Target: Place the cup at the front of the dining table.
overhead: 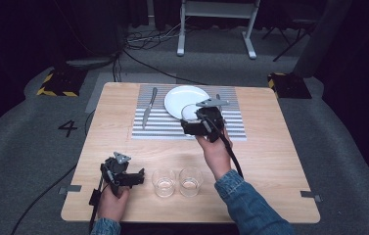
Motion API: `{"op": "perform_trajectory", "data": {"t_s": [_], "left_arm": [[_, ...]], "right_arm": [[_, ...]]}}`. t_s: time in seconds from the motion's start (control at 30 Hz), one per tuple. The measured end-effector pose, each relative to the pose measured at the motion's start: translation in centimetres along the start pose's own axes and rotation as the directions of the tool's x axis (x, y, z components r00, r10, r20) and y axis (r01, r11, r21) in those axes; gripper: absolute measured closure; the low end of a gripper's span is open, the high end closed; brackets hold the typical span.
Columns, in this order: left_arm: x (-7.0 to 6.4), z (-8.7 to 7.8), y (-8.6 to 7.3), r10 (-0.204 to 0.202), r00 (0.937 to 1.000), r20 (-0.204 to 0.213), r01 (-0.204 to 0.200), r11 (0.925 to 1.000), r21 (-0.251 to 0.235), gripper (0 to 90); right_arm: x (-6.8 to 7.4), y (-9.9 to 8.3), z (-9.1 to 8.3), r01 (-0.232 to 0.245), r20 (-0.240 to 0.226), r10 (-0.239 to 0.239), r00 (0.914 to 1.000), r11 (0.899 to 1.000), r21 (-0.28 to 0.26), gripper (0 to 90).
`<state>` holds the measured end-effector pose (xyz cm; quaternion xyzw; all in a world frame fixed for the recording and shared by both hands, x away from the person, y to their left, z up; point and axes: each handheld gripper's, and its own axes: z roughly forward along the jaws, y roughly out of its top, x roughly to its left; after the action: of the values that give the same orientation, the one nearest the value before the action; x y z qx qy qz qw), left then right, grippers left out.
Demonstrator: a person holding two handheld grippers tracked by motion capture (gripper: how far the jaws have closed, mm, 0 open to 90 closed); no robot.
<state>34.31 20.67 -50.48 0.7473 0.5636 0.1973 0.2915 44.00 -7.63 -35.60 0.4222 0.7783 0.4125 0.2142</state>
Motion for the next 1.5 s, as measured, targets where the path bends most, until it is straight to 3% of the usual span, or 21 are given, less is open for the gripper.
{"op": "perform_trajectory", "data": {"t_s": [0.1,0.23,0.43,0.47,0.57,0.77,1.0,1.27,1.5], "left_arm": [[0.0,0.0,0.0,0.0,1.0,0.0,0.0,1.0,0.0,0.4],[0.0,0.0,0.0,-0.001,1.0,-0.001,0.001,1.0,-0.001,0.4],[0.0,0.0,0.0,-0.001,1.0,-0.002,0.001,1.0,-0.002,0.4],[0.0,0.0,0.0,0.0,1.0,-0.002,0.0,1.0,-0.002,0.4],[0.0,0.0,0.0,0.0,1.0,-0.001,0.0,1.0,-0.002,0.4],[0.0,0.1,0.1,-0.001,1.0,0.0,0.001,1.0,-0.003,0.3],[-0.1,0.1,0.1,0.0,1.0,-0.003,0.0,1.0,0.001,0.2],[-0.1,0.2,0.2,-0.001,1.0,-0.001,0.001,1.0,-0.003,0.3],[-0.1,0.2,0.2,0.0,1.0,0.002,0.0,1.0,-0.002,0.3]], "right_arm": [[0.1,0.6,1.0,0.016,0.009,-0.016,0.9998,1.0,0.026,19.9],[0.4,1.4,2.3,-0.028,-0.019,0.029,0.9994,0.999,0.037,19.9],[0.9,2.7,4.6,-0.026,-0.026,0.028,0.9993,0.996,0.084,19.9],[1.1,3.0,4.9,-0.048,-0.025,0.051,0.9984,0.994,0.102,19.9],[1.2,3.5,6.2,-0.054,-0.031,0.058,0.9978,0.99,0.129,19.9],[1.4,4.2,8.3,-0.015,-0.018,0.018,0.9997,0.986,0.165,20.0],[1.9,5.0,11.2,0.007,-0.012,-0.005,0.9999,0.975,0.221,19.9],[2.9,5.3,14.1,-0.008,0.007,0.006,1.0,0.954,0.299,19.9],[3.3,5.1,16.1,-0.017,0.002,0.017,0.9998,0.946,0.324,19.9]]}}
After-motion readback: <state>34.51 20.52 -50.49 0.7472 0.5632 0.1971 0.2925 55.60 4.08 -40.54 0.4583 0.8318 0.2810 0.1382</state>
